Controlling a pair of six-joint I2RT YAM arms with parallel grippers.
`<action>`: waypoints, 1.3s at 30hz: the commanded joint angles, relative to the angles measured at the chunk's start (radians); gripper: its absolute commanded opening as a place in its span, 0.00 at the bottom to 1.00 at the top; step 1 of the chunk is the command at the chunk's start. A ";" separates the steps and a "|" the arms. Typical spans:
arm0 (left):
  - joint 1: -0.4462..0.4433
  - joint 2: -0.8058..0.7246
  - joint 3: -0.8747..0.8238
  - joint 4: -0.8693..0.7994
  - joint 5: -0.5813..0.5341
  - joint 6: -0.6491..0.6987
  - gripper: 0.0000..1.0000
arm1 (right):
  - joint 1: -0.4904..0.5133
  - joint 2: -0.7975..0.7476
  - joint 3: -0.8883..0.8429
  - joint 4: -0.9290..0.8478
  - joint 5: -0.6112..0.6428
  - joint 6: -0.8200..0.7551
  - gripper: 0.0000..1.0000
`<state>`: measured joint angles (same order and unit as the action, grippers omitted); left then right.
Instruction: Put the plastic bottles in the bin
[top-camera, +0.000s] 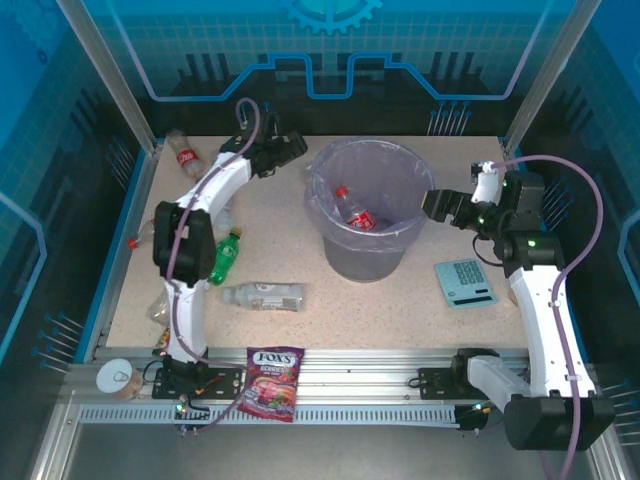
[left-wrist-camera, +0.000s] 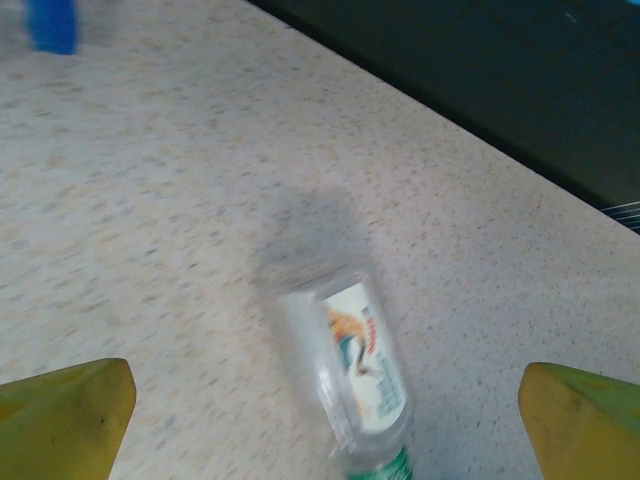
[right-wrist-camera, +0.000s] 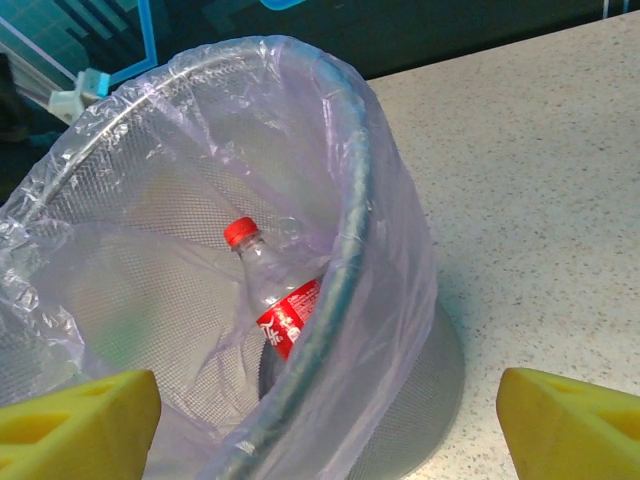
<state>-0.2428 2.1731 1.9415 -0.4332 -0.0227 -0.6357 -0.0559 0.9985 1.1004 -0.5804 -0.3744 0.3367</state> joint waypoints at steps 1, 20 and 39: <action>-0.037 0.113 0.169 -0.040 -0.044 -0.034 0.99 | -0.016 -0.051 -0.019 -0.010 0.036 0.008 0.89; -0.114 0.425 0.484 -0.247 -0.126 0.048 0.99 | -0.028 -0.162 -0.053 -0.073 0.226 -0.161 0.94; -0.122 0.341 0.247 -0.161 -0.105 0.073 0.86 | -0.032 -0.202 -0.081 -0.055 0.219 -0.161 0.95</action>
<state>-0.3630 2.5435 2.2196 -0.5934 -0.1368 -0.5735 -0.0696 0.8017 1.0237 -0.6426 -0.1570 0.1890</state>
